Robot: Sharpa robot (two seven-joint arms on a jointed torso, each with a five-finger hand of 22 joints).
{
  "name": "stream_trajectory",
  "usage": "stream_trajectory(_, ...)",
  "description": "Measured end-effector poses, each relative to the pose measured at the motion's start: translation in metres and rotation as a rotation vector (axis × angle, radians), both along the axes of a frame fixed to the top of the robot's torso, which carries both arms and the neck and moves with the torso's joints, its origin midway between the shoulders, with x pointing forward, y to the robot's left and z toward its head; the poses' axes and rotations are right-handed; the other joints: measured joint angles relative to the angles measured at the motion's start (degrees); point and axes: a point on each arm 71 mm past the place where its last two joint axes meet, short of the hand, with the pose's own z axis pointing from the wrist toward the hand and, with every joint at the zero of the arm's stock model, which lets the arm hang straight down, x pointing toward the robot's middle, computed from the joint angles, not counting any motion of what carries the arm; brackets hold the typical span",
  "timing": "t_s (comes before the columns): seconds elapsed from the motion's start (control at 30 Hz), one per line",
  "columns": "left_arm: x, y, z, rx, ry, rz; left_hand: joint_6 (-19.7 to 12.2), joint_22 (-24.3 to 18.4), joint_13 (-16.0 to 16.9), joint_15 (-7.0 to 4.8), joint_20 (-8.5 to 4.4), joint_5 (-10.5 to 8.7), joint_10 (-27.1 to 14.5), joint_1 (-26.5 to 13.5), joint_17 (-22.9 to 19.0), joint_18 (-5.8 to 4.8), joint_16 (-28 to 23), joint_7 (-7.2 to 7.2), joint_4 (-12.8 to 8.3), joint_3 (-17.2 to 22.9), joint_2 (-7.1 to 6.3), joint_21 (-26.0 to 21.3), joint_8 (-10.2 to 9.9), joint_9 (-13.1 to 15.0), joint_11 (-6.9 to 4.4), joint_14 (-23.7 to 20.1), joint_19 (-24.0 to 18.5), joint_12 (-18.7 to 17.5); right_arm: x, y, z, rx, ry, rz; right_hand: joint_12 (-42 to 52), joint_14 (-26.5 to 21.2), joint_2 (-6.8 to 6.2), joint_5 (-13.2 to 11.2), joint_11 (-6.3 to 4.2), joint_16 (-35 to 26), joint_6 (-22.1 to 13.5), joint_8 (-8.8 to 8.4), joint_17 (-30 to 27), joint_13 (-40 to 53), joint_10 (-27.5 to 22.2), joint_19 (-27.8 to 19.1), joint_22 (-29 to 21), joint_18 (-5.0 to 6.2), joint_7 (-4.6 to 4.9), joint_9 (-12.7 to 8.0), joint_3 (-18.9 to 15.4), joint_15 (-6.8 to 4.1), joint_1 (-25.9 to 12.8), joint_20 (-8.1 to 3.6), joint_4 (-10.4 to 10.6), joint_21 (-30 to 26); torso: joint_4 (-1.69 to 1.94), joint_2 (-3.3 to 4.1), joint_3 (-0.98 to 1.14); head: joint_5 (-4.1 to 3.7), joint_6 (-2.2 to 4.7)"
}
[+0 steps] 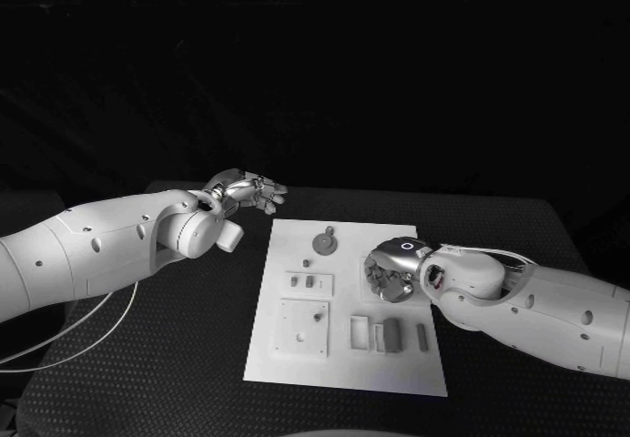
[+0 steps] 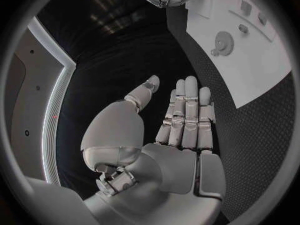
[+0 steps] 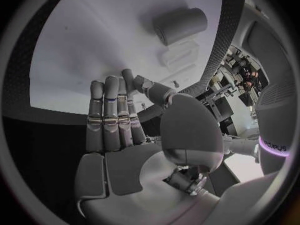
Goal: Assemble the parts on the task board
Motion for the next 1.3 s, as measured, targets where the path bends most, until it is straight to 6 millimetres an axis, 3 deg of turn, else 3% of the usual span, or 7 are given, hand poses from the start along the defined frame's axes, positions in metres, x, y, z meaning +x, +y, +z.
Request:
stream_trajectory(0.43,0.0,0.0,0.0,0.0,0.0,0.0,0.0,0.0,0.0,0.0,0.0,0.0,0.0,0.0,0.1,0.0,0.0,0.0,0.2,-0.2,0.0,0.0,0.0,0.0,0.0,0.0,0.0,0.0,-0.002,-0.002,0.0,0.01,-0.027,0.003,0.5,1.2,0.74,-0.2,-0.91,0.6,1.3,0.6,1.2,1.2,1.7,1.3,0.8,-0.01,-0.14,0.0,1.1,-0.53,-0.2,-0.68,-0.8,1.0,-0.03,-0.01,0.0,0.01,-0.03)
stream_trajectory(0.67,0.0,0.001,0.0,0.001,0.0,0.001,0.0,0.0,0.0,0.0,0.0,0.0,0.0,0.0,0.1,0.0,0.0,0.0,0.2,-0.2,0.0,0.0,0.0,0.0,0.0,0.0,0.0,0.0,-0.005,-0.006,0.004,0.03,-0.04,-0.001,0.5,1.3,0.74,-0.4,-0.77,0.9,1.4,0.6,1.4,1.5,1.9,1.5,1.1,-0.03,-0.15,0.0,1.3,-0.49,-0.1,-0.88,-0.9,1.3,-0.07,-0.03,0.02,0.03,0.08)
stream_trajectory(1.07,0.002,0.003,0.0,0.003,0.0,0.008,-0.2,0.1,0.0,0.0,0.0,0.0,-0.2,0.0,0.2,0.0,0.0,0.2,0.2,-0.2,0.0,0.0,0.0,0.0,0.21,0.0,0.0,0.0,-0.006,0.0,0.043,0.118,-0.09,0.011,0.5,1.6,0.73,-0.4,-0.92,0.9,1.5,0.65,1.6,1.6,2.1,1.8,1.2,-0.02,-0.28,0.0,1.3,-0.55,-0.1,-0.98,-0.9,1.3,-0.12,-0.05,0.04,0.13,0.21)
stream_trajectory(1.3,0.002,0.003,0.0,0.004,0.0,0.009,-0.2,0.1,0.0,0.0,0.0,0.0,-0.2,0.0,0.2,0.0,0.0,0.2,0.2,-0.2,0.0,0.0,0.0,0.0,0.21,0.0,0.0,0.0,-0.017,0.02,0.049,0.169,-0.061,0.053,0.5,1.6,0.72,-0.4,-0.92,0.9,1.5,0.65,1.7,1.7,2.1,1.8,1.2,-0.02,-0.3,0.0,1.3,-0.55,-0.1,-0.97,-0.9,1.3,-0.13,-0.04,0.03,0.34,0.1)
